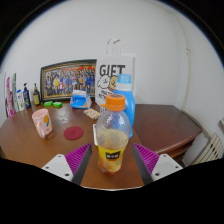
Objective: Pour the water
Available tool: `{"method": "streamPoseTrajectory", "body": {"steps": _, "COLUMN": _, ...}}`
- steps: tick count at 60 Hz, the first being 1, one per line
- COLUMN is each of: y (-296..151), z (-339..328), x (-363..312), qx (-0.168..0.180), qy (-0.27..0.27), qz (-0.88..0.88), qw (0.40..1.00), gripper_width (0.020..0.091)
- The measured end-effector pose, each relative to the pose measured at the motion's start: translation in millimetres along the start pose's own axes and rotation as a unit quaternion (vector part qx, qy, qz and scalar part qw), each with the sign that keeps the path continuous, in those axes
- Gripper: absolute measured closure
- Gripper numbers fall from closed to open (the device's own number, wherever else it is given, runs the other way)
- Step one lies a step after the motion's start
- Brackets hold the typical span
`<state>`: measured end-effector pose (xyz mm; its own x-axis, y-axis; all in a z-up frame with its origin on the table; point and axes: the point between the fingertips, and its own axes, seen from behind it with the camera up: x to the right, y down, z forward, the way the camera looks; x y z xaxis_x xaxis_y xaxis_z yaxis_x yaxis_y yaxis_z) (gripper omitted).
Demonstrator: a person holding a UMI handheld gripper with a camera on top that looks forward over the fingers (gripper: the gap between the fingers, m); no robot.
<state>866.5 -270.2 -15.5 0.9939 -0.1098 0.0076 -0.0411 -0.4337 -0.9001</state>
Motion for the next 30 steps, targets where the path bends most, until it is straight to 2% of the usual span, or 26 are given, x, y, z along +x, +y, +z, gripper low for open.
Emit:
{"method": "streamPoseTrajectory", "body": {"steps": 2, "y": -0.3, "z": 6.8, "x": -1.0, "qx": 0.002, "qy": -0.006, "qz": 0.0, "qw": 1.0, "gripper_width": 0.0281}}
{"method": "streamPoseTrajectory", "body": {"steps": 5, "y": 2.7, "z": 17.2, "x": -1.5, "qx": 0.001, "qy": -0.012, "qz": 0.001, "qw": 1.0, "gripper_width": 0.0362}}
{"method": "streamPoseTrajectory", "body": {"steps": 6, "y": 3.4, "z": 20.0, "x": -1.8, "qx": 0.0, "qy": -0.013, "qz": 0.002, "qw": 1.0, "gripper_width": 0.0446}}
{"method": "streamPoseTrajectory", "body": {"steps": 9, "y": 5.0, "z": 26.5, "x": -4.4, "qx": 0.003, "qy": -0.019, "qz": -0.001, "qw": 1.0, "gripper_width": 0.0614}}
{"method": "streamPoseTrajectory", "body": {"steps": 10, "y": 3.6, "z": 27.2, "x": -6.0, "qx": 0.007, "qy": -0.022, "qz": 0.0, "qw": 1.0, "gripper_width": 0.0641}}
{"method": "streamPoseTrajectory", "body": {"steps": 12, "y": 2.5, "z": 28.6, "x": -7.9, "qx": 0.01, "qy": -0.024, "qz": 0.002, "qw": 1.0, "gripper_width": 0.0646}}
{"method": "streamPoseTrajectory", "body": {"steps": 18, "y": -0.2, "z": 30.6, "x": -9.5, "qx": 0.017, "qy": -0.021, "qz": -0.005, "qw": 1.0, "gripper_width": 0.077}}
{"method": "streamPoseTrajectory", "body": {"steps": 19, "y": -0.3, "z": 30.9, "x": -9.7, "qx": 0.017, "qy": -0.02, "qz": -0.005, "qw": 1.0, "gripper_width": 0.0761}}
{"method": "streamPoseTrajectory", "body": {"steps": 20, "y": -0.4, "z": 31.3, "x": -10.1, "qx": 0.017, "qy": -0.018, "qz": -0.007, "qw": 1.0, "gripper_width": 0.081}}
{"method": "streamPoseTrajectory", "body": {"steps": 30, "y": -11.7, "z": 29.9, "x": -11.2, "qx": 0.013, "qy": 0.012, "qz": -0.056, "qw": 0.998, "gripper_width": 0.0811}}
